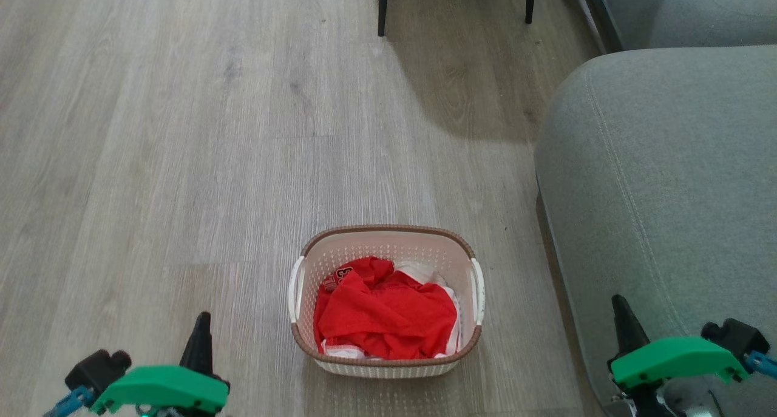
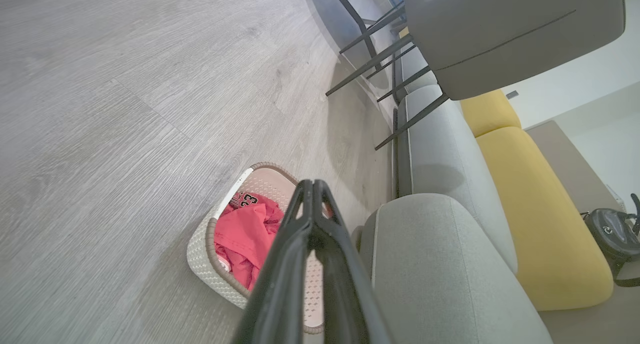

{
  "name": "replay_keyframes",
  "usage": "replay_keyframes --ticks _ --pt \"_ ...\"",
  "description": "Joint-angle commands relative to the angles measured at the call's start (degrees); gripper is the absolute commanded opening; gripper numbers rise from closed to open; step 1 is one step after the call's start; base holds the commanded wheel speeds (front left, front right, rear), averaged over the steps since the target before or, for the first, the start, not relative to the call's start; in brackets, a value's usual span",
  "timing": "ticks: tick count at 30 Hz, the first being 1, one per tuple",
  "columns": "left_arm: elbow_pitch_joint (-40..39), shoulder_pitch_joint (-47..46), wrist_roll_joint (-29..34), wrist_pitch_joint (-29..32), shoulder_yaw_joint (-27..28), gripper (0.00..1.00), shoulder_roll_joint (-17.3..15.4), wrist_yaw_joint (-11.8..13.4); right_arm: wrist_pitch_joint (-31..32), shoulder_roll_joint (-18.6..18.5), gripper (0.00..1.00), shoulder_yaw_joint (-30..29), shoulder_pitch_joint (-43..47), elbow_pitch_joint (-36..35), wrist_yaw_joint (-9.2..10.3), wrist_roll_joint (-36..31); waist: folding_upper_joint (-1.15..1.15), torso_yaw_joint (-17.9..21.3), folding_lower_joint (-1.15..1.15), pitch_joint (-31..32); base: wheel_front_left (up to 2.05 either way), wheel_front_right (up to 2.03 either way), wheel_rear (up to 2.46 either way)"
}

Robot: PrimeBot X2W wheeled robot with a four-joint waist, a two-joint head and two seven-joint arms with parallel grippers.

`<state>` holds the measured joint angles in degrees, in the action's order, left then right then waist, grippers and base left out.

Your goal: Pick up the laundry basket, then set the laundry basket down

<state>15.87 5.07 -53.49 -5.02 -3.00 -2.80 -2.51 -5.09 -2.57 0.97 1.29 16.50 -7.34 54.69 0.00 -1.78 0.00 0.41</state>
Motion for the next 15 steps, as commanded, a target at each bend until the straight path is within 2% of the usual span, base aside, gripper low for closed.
replay_keyframes --ticks 1,15 --pt "-1.77 -3.63 -1.64 0.37 1.66 0.00 -0.83 -0.46 0.43 -1.28 0.00 0.00 -3.33 -1.99 -0.08 1.68 0.00 0.04 0.00 -0.01 0.00 0.00 0.00" --pt "-1.80 -5.40 -10.67 2.71 3.15 0.00 -0.92 -1.53 2.69 -1.37 0.00 -1.31 -4.27 -2.13 -0.10 10.50 0.00 0.45 0.00 -0.15 0.00 0.00 0.00"
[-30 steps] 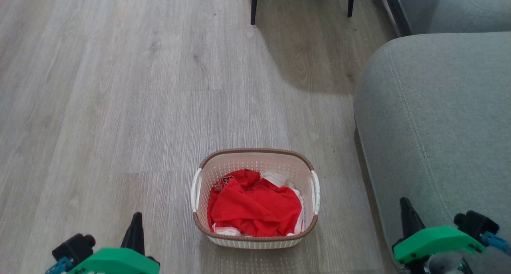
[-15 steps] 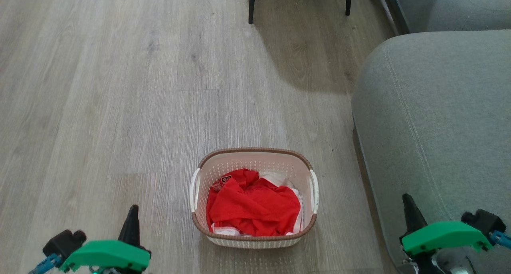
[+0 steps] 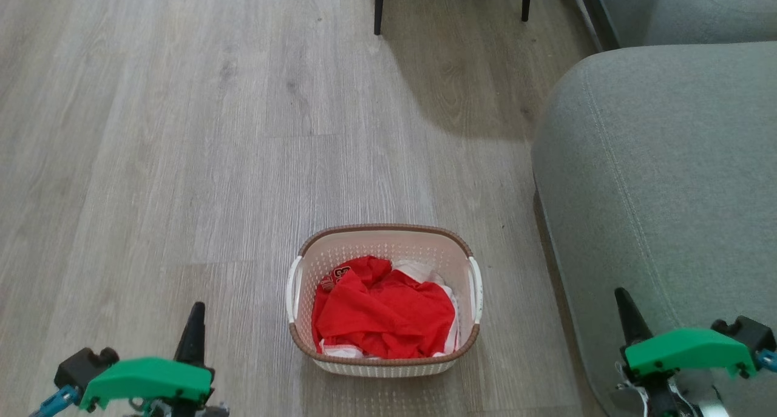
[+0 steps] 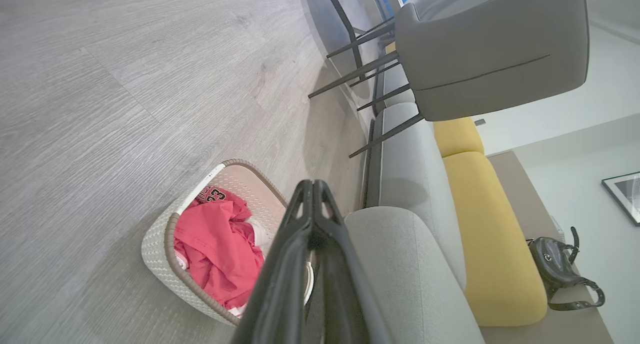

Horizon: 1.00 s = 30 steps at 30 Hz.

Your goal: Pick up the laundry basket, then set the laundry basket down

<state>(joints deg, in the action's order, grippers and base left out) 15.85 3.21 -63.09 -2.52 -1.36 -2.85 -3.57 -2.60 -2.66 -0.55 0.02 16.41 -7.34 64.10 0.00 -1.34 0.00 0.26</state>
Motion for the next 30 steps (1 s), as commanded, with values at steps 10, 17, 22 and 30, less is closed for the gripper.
replay_keyframes --ticks 10,17,22,30 --pt "-1.79 -4.81 -7.51 1.91 2.60 0.00 -0.90 -1.23 1.85 -1.32 0.00 -0.76 -3.68 -2.14 -0.11 7.36 0.00 0.30 0.00 -0.10 0.00 0.00 0.00" --pt "-1.81 -5.82 -12.63 3.27 3.49 0.00 -0.92 -1.84 3.18 -1.34 0.00 -1.56 -4.21 -2.22 -0.12 12.35 0.00 0.54 0.00 -0.18 0.00 0.00 0.00" --pt "-1.81 -6.45 -15.84 4.13 4.06 0.00 -0.93 -2.22 4.03 -1.35 0.00 -2.07 -4.55 -2.26 -0.12 15.47 0.00 0.68 0.00 -0.23 0.00 0.00 0.00" --pt "-1.82 -7.34 -20.32 5.34 4.86 0.00 -0.94 -2.75 5.21 -1.36 0.00 -2.79 -5.03 -2.33 -0.13 19.84 0.00 0.89 0.00 -0.29 0.00 0.00 0.00"
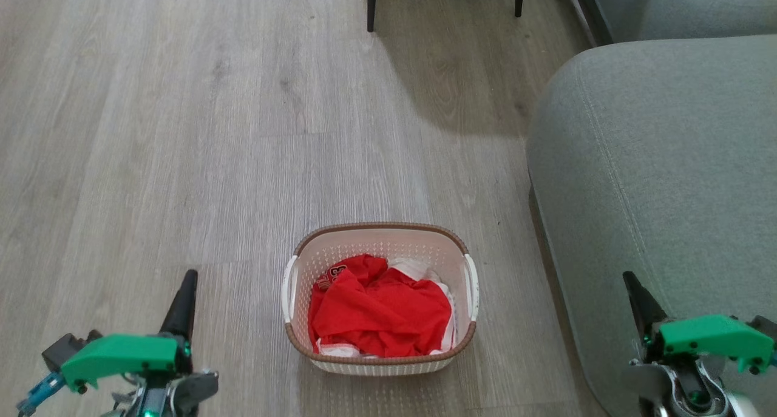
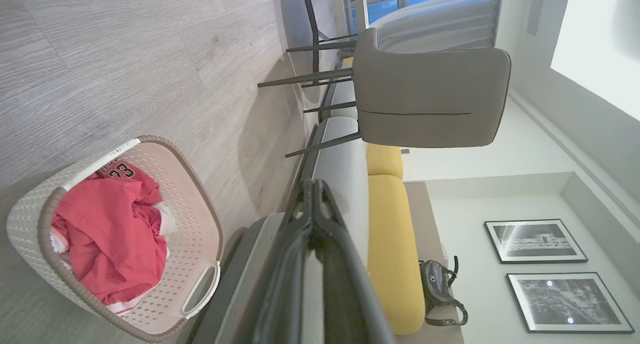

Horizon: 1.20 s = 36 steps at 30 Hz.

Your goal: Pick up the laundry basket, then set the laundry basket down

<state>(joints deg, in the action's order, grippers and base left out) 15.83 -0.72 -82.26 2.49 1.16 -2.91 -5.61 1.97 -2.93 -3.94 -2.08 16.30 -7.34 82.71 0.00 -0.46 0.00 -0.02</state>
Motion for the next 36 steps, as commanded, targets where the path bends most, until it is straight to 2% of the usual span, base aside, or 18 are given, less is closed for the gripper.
replay_keyframes --ticks 1,15,36 --pt "-1.80 -3.54 -1.79 0.50 2.46 0.00 -0.88 -0.79 0.81 -1.09 0.00 0.49 -2.98 -2.23 -0.13 1.85 0.00 0.04 0.00 -0.02 0.00 0.00 0.00" --pt "-1.82 -5.32 -10.74 2.94 4.07 0.00 -0.89 -1.85 3.20 -1.09 0.00 -0.98 -3.93 -2.36 -0.14 10.57 0.00 0.45 0.00 -0.15 0.00 0.00 0.00" --pt "-1.81 -5.38 -10.69 3.24 4.42 0.00 -0.67 -1.88 3.56 -0.82 0.00 -1.39 -3.99 -2.34 -0.14 10.45 0.00 0.46 0.00 -0.15 0.00 0.00 0.00"
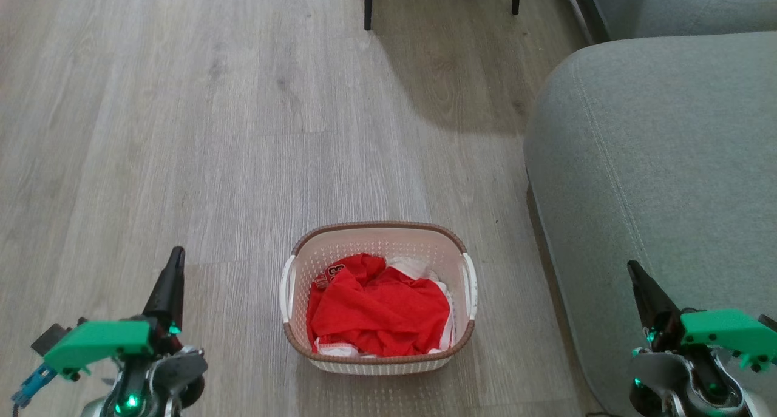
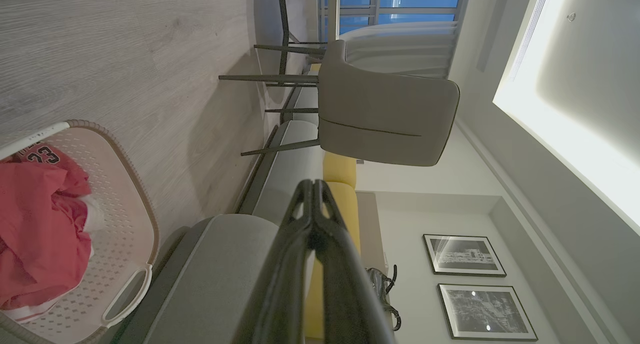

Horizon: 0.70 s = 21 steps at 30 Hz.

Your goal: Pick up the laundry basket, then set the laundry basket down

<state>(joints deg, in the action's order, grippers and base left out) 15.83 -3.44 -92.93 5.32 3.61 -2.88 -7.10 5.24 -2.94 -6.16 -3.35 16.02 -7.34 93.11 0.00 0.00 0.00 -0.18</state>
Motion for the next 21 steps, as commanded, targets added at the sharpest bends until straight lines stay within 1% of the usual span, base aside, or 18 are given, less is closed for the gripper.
replay_keyframes --ticks 1,21 --pt "-1.81 -2.67 -0.02 0.41 1.97 0.00 -0.69 -0.38 0.29 -0.81 0.00 0.83 -2.72 -2.07 -0.14 0.05 0.00 0.00 0.00 0.00 0.00 0.00 0.00" --pt "-1.80 -2.69 0.18 0.60 2.21 0.00 -0.52 -0.38 0.53 -0.61 0.00 0.54 -2.74 -2.05 -0.14 -0.19 0.00 0.00 0.00 0.00 0.00 0.00 0.00"
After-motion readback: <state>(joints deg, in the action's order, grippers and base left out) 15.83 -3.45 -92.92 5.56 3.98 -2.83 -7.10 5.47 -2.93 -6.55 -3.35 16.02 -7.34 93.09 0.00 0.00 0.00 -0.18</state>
